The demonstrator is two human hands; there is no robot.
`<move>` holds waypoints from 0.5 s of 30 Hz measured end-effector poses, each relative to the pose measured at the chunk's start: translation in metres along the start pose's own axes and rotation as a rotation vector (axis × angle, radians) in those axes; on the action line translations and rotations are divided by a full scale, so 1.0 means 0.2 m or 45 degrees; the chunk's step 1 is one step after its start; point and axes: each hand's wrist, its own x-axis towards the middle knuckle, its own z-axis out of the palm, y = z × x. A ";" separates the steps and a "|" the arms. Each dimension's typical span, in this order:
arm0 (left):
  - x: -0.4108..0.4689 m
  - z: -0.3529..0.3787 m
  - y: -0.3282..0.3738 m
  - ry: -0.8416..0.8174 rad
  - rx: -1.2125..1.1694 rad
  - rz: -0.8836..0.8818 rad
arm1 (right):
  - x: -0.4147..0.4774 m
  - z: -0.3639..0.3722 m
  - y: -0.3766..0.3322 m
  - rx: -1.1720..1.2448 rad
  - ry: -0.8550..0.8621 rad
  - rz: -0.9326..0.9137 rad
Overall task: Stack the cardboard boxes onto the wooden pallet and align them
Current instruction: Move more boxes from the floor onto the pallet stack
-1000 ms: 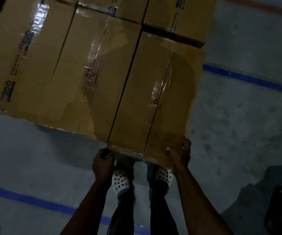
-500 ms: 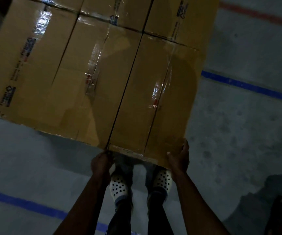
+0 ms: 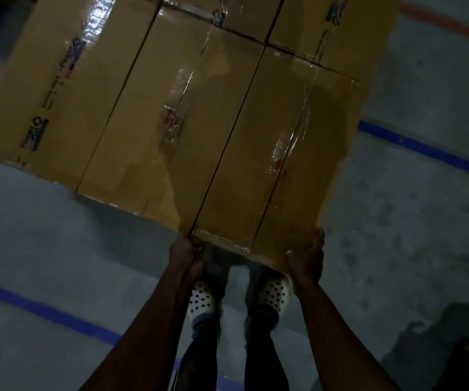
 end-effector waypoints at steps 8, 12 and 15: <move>-0.14 -0.19 0.09 -0.128 -0.007 -0.088 | -0.33 0.06 -0.14 -0.473 -0.143 -0.177; -0.20 -0.22 0.12 -0.268 -0.101 -0.140 | -0.49 0.12 -0.19 -0.676 -0.264 -0.448; -0.29 -0.23 0.14 -0.350 -0.040 -0.100 | -0.57 0.14 -0.24 -0.804 -0.314 -0.590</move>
